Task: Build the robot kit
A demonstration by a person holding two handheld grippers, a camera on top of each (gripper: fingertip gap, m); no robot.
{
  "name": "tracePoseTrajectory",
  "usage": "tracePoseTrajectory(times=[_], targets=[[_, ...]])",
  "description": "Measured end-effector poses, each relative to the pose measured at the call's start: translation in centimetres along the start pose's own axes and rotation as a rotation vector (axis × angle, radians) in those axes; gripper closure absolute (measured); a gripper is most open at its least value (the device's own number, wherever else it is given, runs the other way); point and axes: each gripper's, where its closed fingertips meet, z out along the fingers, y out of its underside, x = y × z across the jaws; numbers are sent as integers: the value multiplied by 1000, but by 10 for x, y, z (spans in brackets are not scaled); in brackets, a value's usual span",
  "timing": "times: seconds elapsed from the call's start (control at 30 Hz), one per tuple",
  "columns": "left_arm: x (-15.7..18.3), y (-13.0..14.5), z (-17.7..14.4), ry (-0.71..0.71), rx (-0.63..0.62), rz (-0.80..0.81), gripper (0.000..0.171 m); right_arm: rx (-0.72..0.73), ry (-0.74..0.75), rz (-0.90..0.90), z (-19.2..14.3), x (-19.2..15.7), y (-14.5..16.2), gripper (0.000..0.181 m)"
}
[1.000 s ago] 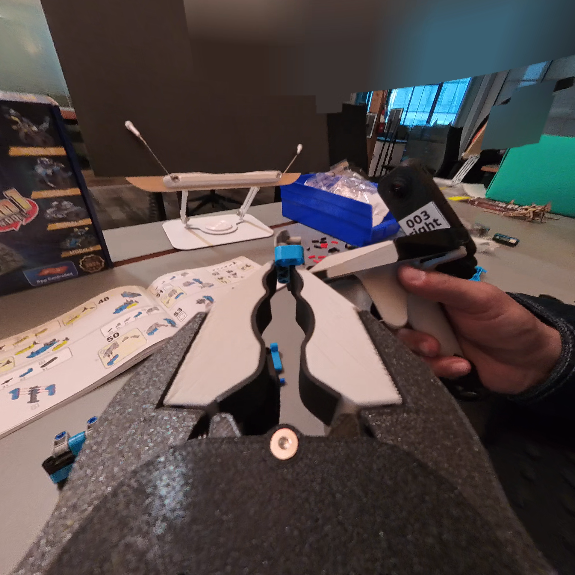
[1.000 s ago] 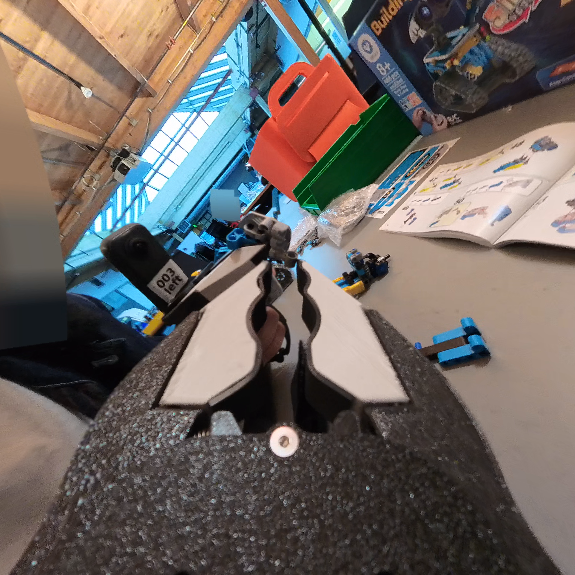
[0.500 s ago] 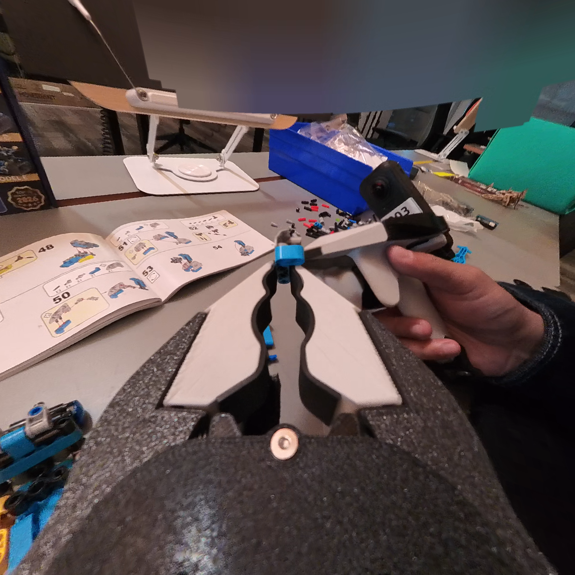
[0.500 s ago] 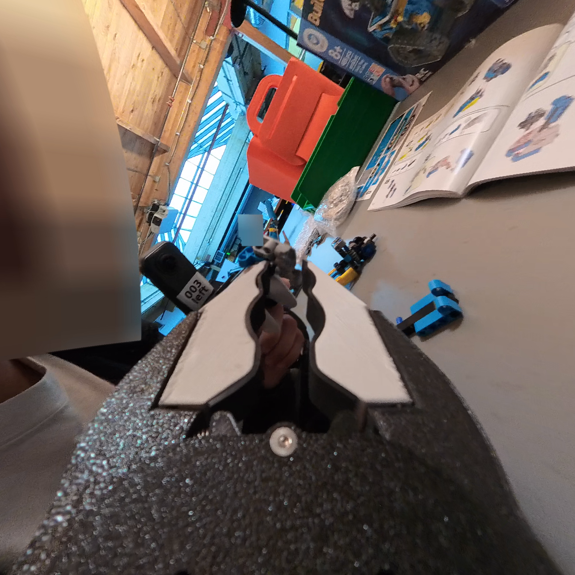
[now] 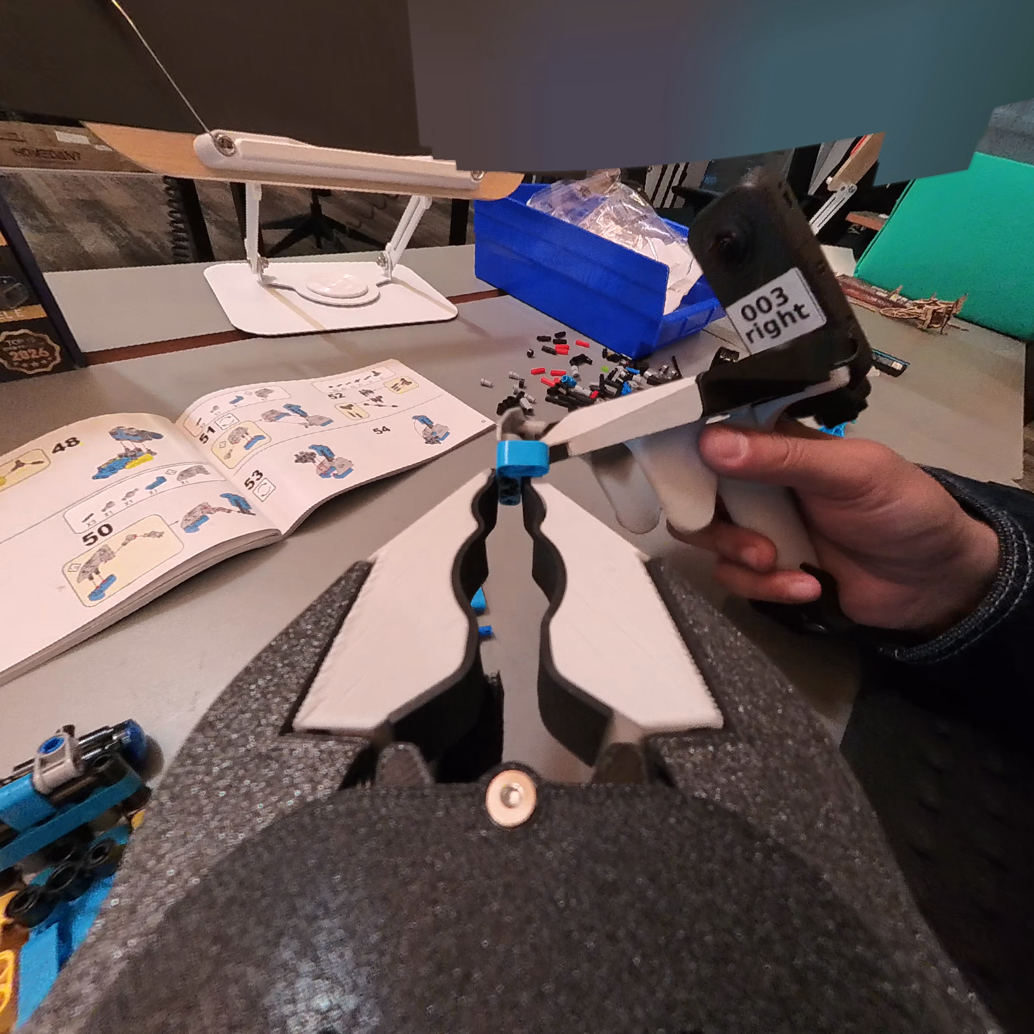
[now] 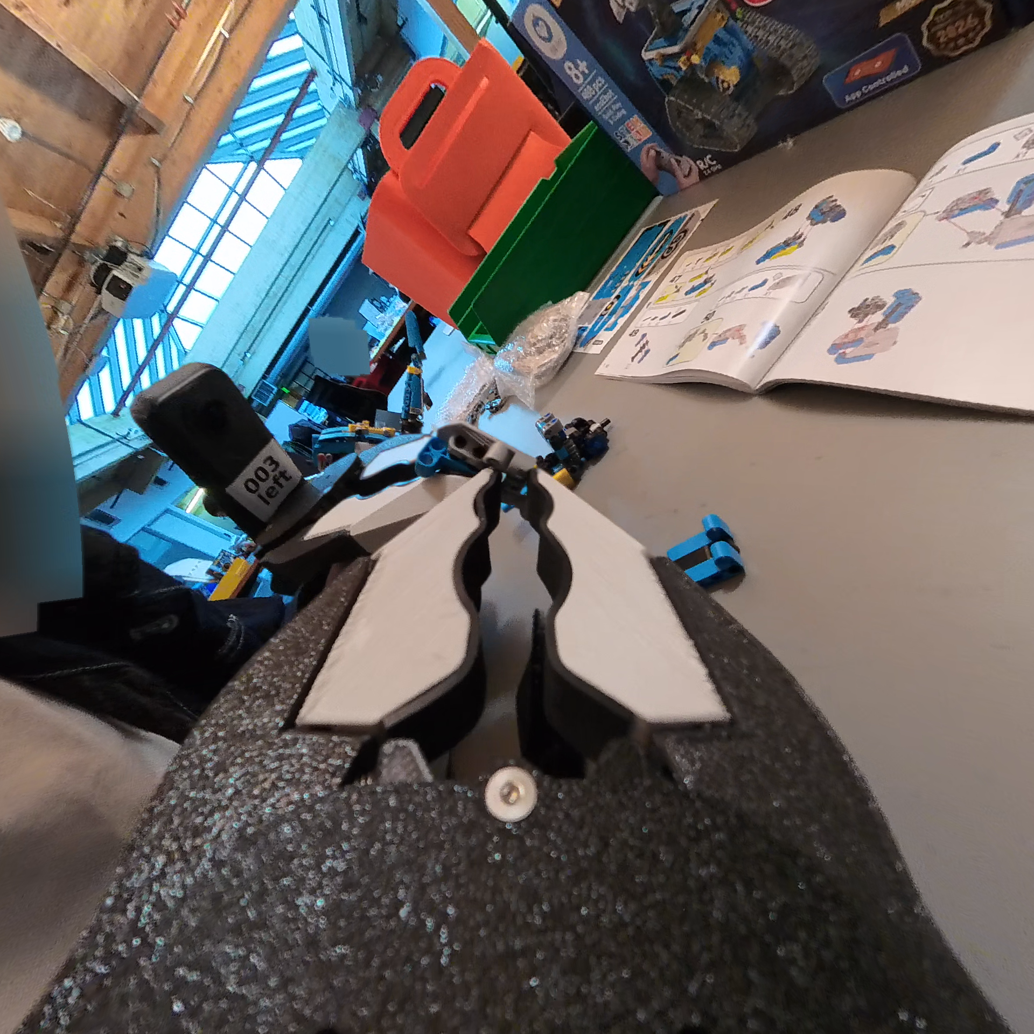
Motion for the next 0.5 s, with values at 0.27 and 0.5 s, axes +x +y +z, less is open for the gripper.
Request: tracePoseTrajectory(times=[0.27, 0.5], targets=[[-4, -5, -4, -54, 17, 54, 164, 19, 6, 96, -1, 4, 0, 160], [-1, -9, -6, -53, 42, 72, 164, 21, -91, 187, 3, -6, 4, 164]])
